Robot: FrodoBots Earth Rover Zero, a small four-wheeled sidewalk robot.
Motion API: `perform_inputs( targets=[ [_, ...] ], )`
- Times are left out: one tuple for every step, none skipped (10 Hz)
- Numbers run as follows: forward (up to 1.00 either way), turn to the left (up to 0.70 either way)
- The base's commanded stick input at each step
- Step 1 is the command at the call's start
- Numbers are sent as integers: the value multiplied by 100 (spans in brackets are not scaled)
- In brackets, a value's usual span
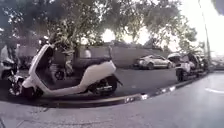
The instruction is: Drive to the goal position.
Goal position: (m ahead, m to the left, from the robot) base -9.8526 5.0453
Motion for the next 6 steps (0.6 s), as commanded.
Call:
perform_inputs(
  targets=[
    [45, 0],
    [45, 0],
    [45, 0],
    [45, 0],
    [45, 0],
    [45, 0]
  ],
)
